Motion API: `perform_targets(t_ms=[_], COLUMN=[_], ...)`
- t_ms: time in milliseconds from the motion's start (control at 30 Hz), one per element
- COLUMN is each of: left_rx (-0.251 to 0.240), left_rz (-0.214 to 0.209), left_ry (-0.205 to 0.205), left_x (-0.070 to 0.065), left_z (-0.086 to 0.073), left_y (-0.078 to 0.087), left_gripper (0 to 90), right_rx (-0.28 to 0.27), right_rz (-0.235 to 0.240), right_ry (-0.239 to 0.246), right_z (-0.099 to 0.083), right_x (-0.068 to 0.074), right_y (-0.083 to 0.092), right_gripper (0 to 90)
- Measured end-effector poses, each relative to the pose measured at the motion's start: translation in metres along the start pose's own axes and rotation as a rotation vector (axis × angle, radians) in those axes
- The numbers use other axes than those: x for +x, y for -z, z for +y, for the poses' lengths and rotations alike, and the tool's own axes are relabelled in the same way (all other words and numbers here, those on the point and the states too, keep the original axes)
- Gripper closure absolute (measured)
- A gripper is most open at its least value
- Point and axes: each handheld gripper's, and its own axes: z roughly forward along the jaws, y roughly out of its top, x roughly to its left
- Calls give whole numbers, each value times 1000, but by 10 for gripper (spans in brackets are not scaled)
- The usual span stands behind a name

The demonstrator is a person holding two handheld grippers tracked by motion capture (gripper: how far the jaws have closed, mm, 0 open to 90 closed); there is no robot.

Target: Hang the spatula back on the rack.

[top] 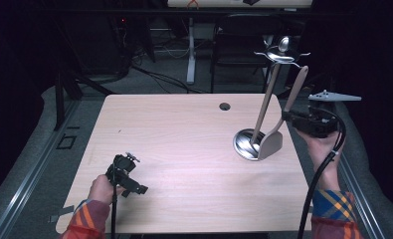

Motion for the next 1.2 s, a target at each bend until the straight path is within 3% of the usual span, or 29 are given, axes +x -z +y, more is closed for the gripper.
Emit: perform_targets(t_ms=[633, 833, 967, 1200], left_rx=[8, 9, 9, 11], left_rz=[2, 4, 5, 1], left_ry=[2, -2, -2, -5], left_x=[1, 1, 1, 0], left_z=[0, 0, 0, 0], left_y=[-1, -1, -1, -1], left_gripper=[0, 0, 0, 0], right_rx=[36, 28, 24, -5], right_rz=[20, -23, -84, -102], right_ry=[4, 20, 41, 48], right_z=[8, 9, 10, 9], right_x=[-6, -4, 1, 4], right_y=[-17, -22, -25, -25], right_gripper=[776, 772, 767, 730])
